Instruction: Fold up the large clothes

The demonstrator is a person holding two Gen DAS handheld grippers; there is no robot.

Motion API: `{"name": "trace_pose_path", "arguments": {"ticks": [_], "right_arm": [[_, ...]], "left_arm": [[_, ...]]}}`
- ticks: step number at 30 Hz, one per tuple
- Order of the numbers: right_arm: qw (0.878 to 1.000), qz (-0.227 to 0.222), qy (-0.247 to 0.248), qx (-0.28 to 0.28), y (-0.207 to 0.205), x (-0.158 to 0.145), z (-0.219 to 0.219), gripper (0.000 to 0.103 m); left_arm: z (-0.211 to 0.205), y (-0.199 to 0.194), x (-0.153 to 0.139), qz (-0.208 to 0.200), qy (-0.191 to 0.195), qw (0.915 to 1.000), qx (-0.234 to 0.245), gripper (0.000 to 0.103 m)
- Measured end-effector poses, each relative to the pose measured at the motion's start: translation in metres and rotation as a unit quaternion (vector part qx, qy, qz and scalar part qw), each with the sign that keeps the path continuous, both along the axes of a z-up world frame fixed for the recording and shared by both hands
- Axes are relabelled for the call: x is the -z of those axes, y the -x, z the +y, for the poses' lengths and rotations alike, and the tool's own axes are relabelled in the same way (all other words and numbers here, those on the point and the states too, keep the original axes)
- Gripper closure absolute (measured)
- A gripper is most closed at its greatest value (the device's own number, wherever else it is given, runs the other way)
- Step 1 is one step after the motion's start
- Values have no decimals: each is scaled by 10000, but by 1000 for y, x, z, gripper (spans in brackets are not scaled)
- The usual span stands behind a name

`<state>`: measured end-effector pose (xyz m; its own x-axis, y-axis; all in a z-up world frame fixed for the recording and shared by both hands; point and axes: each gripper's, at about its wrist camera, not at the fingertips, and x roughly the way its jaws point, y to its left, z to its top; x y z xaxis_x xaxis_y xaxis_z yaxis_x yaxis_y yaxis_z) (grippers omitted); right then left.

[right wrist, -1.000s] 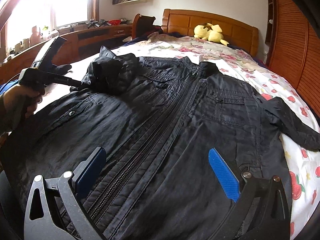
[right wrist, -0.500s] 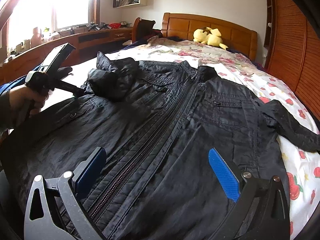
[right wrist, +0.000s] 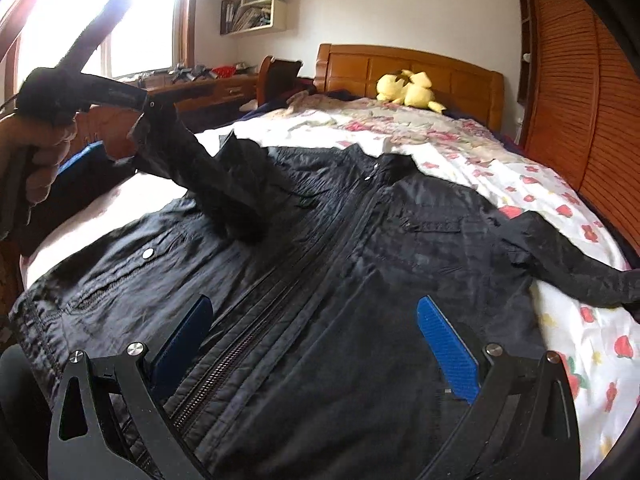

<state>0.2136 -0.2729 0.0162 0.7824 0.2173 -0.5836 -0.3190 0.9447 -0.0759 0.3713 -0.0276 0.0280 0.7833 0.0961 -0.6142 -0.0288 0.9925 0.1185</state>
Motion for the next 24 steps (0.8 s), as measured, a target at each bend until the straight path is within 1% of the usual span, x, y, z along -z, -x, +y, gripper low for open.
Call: {"name": "trace_pose_path", "arguments": {"ticks": [5,7,10,12,14,16,17,19,20,21,22,24], "right_arm": [[9998,-120,-96,156,8,-11,-22,0],[9996,-149,-125,218,11,-14,-30,0],[9992,-178,-151,315,13,-18,-41,0],[9990,-190,-160,360,14,-21,-46,0],[9988,-213,-180,401,13,-24,-48,0],[9987,-218,-221,408,11,-27,-49,0],[9986,-226,-240,416,10,-29,-49,0],[9983,-258,-273,439,7,-31,-49,0],[9983,-264,-279,448,5,-31,-48,0],[9983,-241,-281,452,2,-31,-47,0],[9986,-185,-283,411,-1,-30,-44,0],[9990,-126,-282,329,-7,-29,-38,0]], "left_arm": [[-47,26,-18,-122,-206,9988,421,98],[-59,36,-23,-152,-258,9981,547,98],[-73,49,-29,-180,-355,9973,612,98],[-79,57,-28,-171,-442,9971,587,97],[-81,65,-26,-146,-501,9972,532,95],[-84,67,-24,-83,-316,9976,610,88],[-84,69,-23,-79,-223,9977,643,86],[-80,73,-23,-120,-108,9973,711,80],[-76,76,-22,-160,-59,9969,765,78],[-71,82,-20,-195,29,9967,787,73],[-64,85,-19,-201,131,9968,756,69],[-48,101,-15,-234,385,9968,660,65]]}}
